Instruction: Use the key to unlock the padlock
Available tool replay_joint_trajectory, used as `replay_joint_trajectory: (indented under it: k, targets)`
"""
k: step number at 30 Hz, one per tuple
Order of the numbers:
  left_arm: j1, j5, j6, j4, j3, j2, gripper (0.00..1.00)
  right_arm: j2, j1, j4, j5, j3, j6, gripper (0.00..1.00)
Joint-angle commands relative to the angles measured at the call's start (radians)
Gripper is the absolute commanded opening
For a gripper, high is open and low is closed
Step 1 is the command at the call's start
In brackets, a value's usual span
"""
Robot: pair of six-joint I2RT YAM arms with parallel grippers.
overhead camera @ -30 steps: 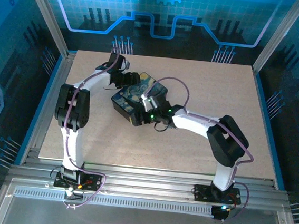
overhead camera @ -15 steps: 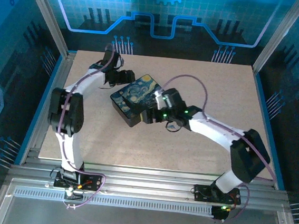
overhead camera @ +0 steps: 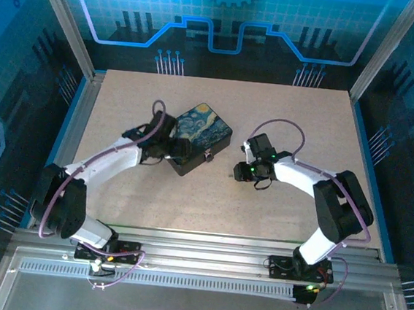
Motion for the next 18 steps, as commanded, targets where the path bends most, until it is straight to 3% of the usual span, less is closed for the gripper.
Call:
replay_joint_trajectory:
  k: [1,10,18]
  targets:
    - [-0.052,-0.046,-0.078,0.008,-0.046,-0.063,0.75,0.027,-0.001,-0.005,0.024,0.006,-0.004,0.42]
    - [-0.134,-0.051,-0.061,-0.004,0.013,-0.048,0.74,0.082,0.009,0.053,0.031,0.012,0.0,0.36]
    - [-0.171,0.039,-0.087,0.055,0.029,0.027,0.73,0.106,0.01,0.064,0.011,0.007,-0.035,0.16]
